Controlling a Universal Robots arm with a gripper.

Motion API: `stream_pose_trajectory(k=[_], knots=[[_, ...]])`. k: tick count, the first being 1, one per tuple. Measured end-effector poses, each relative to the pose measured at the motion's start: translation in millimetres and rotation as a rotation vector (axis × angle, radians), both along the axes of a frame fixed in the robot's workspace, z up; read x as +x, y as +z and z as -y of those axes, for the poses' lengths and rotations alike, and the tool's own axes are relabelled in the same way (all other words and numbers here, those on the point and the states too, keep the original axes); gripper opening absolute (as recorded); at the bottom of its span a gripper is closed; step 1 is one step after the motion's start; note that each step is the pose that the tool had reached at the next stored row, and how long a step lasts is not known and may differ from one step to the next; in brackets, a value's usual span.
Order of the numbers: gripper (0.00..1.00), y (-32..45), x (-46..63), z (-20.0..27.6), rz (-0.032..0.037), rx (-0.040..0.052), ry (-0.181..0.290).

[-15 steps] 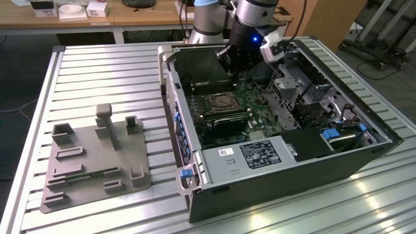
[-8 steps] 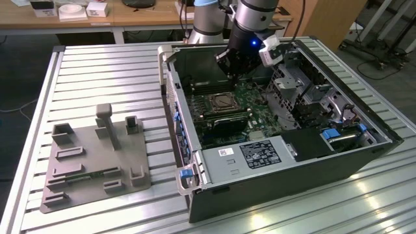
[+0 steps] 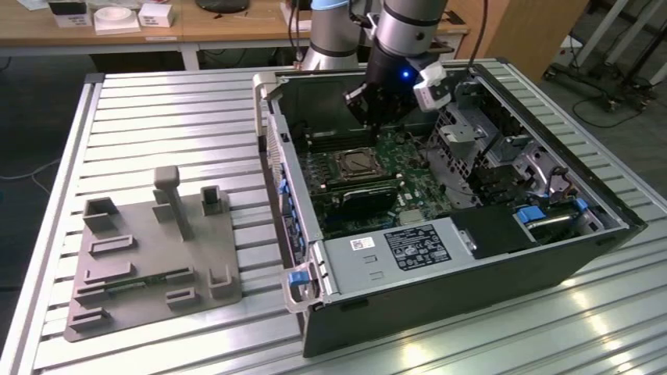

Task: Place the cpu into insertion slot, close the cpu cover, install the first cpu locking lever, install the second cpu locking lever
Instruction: 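Install the second cpu locking lever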

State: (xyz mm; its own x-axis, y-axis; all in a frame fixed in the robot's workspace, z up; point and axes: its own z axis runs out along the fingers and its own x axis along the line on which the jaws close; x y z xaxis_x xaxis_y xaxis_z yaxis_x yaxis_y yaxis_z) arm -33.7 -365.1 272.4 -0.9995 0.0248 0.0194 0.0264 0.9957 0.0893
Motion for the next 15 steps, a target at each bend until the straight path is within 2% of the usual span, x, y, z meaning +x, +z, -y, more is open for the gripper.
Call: stream_pose_trajectory(k=[3,8,15], knots=[[0.1,-4.9,0.0,1.4,0.0001,0.0001,0.0],[0.1,-10.1,0.0,6.3,0.0001,0.0001,0.0],[0.1,-17.4,2.5,6.6,0.0001,0.0001,0.0]])
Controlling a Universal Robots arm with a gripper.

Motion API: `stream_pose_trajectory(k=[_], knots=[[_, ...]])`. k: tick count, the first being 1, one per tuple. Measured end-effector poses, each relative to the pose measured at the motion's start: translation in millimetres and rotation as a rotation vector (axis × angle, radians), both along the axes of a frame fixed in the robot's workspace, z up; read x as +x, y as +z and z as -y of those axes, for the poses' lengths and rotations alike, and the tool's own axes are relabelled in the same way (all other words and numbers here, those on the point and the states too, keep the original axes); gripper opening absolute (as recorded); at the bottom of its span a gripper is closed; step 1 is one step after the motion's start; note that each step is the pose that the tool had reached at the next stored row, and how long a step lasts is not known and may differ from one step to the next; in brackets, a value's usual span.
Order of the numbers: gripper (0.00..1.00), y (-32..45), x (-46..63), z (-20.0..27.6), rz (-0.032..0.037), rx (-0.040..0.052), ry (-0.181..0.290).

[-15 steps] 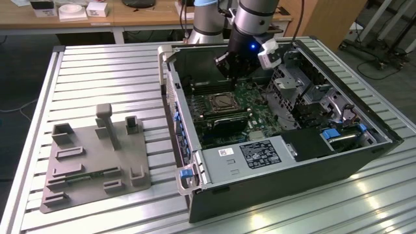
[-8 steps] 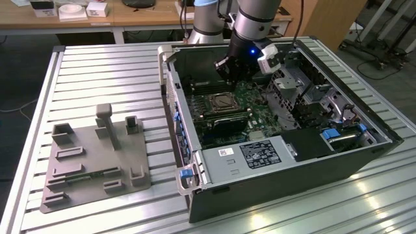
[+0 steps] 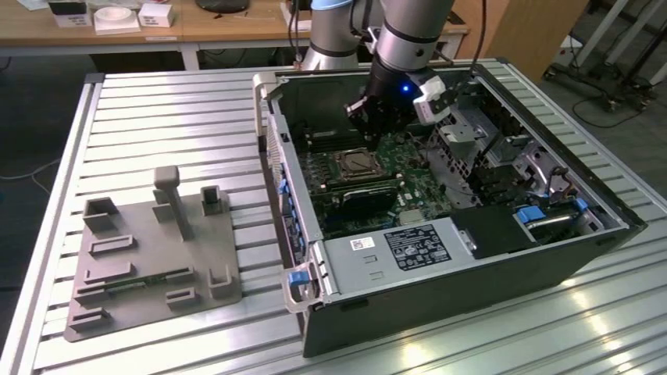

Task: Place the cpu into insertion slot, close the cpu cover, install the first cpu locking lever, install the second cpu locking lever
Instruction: 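Install the second cpu locking lever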

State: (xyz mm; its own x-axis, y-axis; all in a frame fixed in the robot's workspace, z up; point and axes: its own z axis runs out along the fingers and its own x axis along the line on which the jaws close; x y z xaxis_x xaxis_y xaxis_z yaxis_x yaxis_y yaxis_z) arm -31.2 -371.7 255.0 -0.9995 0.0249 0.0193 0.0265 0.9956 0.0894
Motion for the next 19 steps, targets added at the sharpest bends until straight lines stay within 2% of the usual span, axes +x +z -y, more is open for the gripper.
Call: stream_pose_trajectory(k=[14,19], knots=[[0.1,-1.3,0.2,0.2,0.0001,0.0003,0.0],[0.1,-1.4,0.2,5.4,0.0,0.0,0.0]])
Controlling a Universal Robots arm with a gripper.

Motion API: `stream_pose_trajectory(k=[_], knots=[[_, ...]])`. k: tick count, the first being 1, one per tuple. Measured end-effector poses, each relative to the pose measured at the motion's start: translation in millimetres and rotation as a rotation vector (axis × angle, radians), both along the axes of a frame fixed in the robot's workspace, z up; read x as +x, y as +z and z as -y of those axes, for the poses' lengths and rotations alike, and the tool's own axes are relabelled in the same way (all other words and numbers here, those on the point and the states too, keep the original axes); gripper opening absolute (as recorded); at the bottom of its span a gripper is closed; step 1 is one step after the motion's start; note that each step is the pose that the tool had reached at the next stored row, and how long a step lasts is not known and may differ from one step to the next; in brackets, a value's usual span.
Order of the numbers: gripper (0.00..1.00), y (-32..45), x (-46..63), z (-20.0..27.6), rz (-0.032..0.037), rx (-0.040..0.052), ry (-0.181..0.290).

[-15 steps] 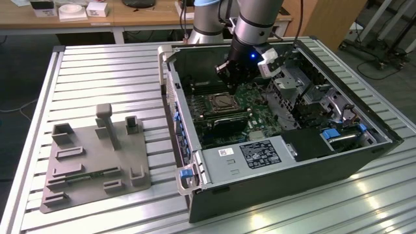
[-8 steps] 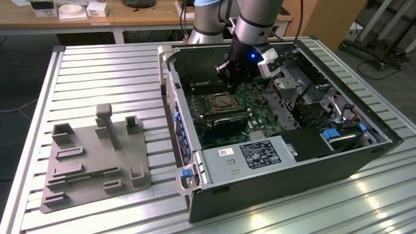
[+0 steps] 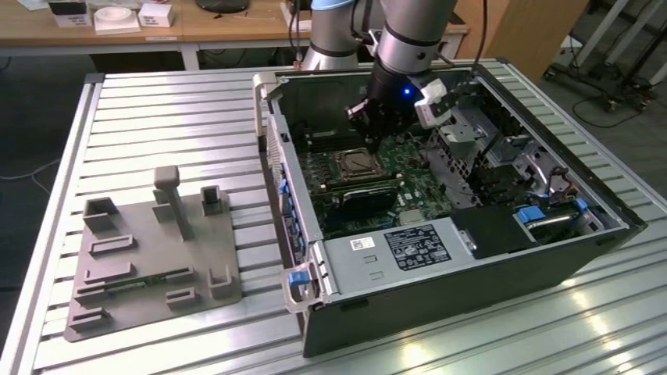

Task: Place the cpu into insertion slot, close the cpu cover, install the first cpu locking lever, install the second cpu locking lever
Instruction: 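Install the second cpu locking lever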

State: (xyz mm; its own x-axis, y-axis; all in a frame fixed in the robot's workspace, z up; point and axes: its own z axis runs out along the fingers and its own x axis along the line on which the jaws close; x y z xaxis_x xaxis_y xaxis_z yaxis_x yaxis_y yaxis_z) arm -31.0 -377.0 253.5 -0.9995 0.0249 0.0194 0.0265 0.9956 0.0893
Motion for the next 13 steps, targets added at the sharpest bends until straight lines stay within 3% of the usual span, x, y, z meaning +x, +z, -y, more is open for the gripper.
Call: stream_pose_trajectory(k=[6,13], knots=[[0.1,-2.9,-0.2,4.0,0.0001,0.0002,0.0],[0.1,-14.0,-2.1,5.6,0.0,-0.0001,0.0]])
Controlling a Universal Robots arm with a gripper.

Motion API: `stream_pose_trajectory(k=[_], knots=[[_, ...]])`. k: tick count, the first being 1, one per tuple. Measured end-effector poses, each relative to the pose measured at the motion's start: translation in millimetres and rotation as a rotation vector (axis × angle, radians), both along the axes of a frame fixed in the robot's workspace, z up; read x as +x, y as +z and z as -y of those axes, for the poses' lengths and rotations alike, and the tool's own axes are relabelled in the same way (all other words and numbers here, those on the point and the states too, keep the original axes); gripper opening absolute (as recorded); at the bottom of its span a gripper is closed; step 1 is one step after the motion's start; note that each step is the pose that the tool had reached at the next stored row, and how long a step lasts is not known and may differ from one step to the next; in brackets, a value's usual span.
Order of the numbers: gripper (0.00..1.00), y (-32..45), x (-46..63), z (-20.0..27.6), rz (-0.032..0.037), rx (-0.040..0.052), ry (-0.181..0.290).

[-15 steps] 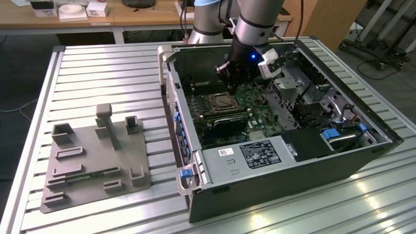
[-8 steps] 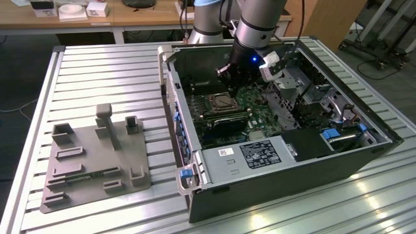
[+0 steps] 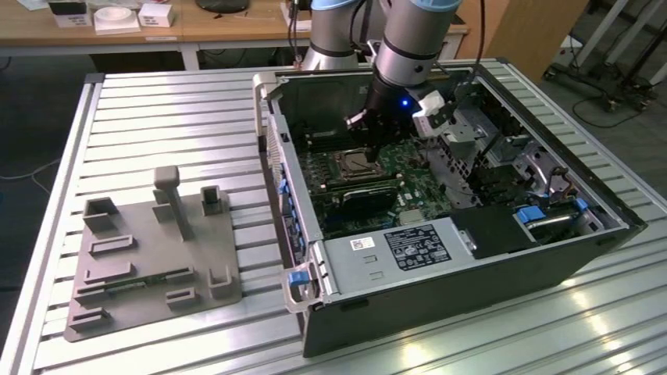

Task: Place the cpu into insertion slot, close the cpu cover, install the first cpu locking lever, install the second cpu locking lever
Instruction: 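Install the second cpu locking lever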

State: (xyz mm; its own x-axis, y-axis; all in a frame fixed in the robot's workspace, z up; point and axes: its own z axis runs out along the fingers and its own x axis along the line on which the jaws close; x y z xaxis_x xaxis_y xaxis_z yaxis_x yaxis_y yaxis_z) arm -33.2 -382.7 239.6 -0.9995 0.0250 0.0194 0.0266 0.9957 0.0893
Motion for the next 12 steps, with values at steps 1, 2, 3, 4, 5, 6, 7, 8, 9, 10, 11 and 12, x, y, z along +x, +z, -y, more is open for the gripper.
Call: stream_pose_trajectory(k=[1,2,3,4,5,6,7,8,9,10,11,12], knots=[[0.1,-1.0,-0.9,0.5,0.0,0.0,0.0],[0.1,-1.9,-1.6,0.6,0.0001,0.0002,0.0],[0.1,-2.2,-2.2,0.6,0.0,0.0,0.0],[0.1,-2.2,-2.4,0.6,-0.0001,-0.0002,0.0],[0.1,-2.2,-2.4,0.7,-0.0002,-0.0003,0.0],[0.1,-4.5,-2.5,0.6,0.0,0.0,0.0],[0.1,-4.8,-2.5,0.6,0.0,0.0001,0.0],[0.1,-4.8,-2.5,0.6,0.0,0.0,0.0],[0.1,-5.0,-2.5,0.6,0.0,0.0001,0.0],[0.1,-5.3,-2.6,0.6,0.0001,0.0003,0.0],[0.1,-5.5,-2.8,0.6,0.0001,0.0003,0.0],[0.1,-5.7,-3.1,0.6,0.0,0.0001,0.0]])
